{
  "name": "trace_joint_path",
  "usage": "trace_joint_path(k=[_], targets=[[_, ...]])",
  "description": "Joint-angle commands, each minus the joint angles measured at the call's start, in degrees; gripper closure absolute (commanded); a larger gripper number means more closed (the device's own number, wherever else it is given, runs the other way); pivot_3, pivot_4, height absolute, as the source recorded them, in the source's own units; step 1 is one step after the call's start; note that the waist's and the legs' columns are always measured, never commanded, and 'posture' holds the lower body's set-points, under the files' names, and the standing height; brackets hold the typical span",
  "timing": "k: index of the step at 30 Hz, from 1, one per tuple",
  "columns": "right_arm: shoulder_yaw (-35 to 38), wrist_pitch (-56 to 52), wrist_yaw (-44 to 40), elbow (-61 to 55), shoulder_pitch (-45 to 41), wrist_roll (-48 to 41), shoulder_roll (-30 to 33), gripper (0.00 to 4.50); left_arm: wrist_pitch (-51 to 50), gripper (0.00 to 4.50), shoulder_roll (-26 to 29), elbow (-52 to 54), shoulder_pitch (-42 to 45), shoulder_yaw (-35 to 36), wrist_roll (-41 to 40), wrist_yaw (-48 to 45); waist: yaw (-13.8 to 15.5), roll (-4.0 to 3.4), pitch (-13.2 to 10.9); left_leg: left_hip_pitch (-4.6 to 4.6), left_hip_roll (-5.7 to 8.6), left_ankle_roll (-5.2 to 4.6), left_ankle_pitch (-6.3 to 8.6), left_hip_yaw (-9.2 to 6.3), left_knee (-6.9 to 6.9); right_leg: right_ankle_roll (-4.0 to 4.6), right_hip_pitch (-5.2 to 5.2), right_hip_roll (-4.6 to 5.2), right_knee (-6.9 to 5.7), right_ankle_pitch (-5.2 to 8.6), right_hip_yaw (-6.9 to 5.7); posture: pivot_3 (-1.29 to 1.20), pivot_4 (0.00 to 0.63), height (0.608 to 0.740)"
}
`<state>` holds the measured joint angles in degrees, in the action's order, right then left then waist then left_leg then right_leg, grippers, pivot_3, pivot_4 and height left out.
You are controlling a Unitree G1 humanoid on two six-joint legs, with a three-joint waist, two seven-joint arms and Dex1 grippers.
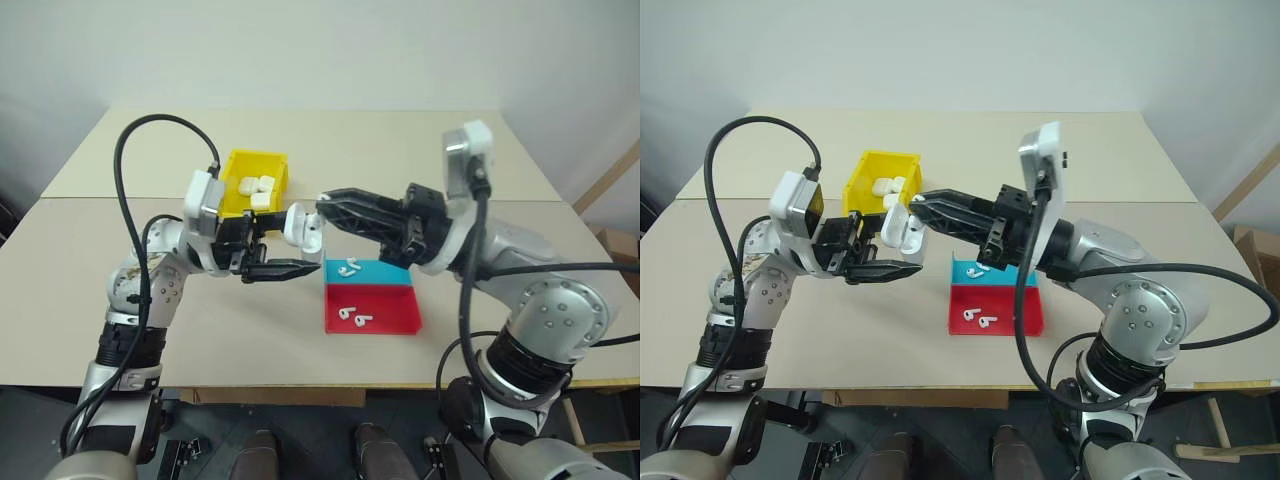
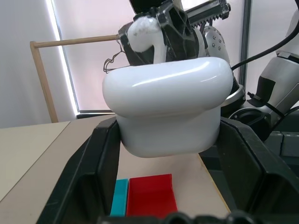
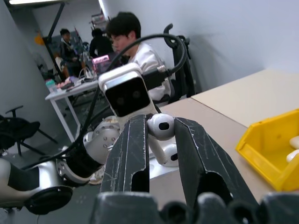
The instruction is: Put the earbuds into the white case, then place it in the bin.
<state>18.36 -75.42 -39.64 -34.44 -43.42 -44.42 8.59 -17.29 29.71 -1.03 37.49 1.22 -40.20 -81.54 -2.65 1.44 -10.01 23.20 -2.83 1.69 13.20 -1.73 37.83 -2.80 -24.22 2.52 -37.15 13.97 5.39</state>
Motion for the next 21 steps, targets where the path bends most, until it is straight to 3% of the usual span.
trace_joint_path(k=[1, 11, 21], targets=[[-1.82, 2.5, 1.63, -1.64, 0.25, -4.21, 0.77, 3.87, 1.2, 1.69, 0.2, -0.72, 1.74, 0.45, 0.74, -0.83, -0.02, 0.0, 0.0, 0.0, 0.0, 0.0, 0.0, 0.0, 0.0, 0.0, 0.0, 0.0, 0.0, 0.0, 0.0, 0.0, 0.15, 0.74], [-4.6, 5.46, 4.12, -1.77, 2.18, -11.73, 5.12, 3.87, 1.94, 1.69, 0.01, -1.63, 2.15, 0.81, 1.74, -1.38, -0.02, 0.0, 0.0, 0.0, -0.01, 0.0, 0.0, -0.01, 0.0, 0.0, 0.0, -0.01, 0.01, 0.0, -0.01, 0.0, 0.15, 0.74], [-9.16, 11.59, 6.22, 0.11, 4.44, -11.34, 9.08, 3.87, 2.03, 1.69, -0.07, -1.0, 1.66, 0.91, 1.86, -1.19, -0.02, 0.0, 0.0, -0.01, -0.01, 0.0, 0.0, 0.0, 0.0, 0.0, 0.0, -0.01, 0.02, 0.01, 0.0, 0.0, 0.15, 0.74]])
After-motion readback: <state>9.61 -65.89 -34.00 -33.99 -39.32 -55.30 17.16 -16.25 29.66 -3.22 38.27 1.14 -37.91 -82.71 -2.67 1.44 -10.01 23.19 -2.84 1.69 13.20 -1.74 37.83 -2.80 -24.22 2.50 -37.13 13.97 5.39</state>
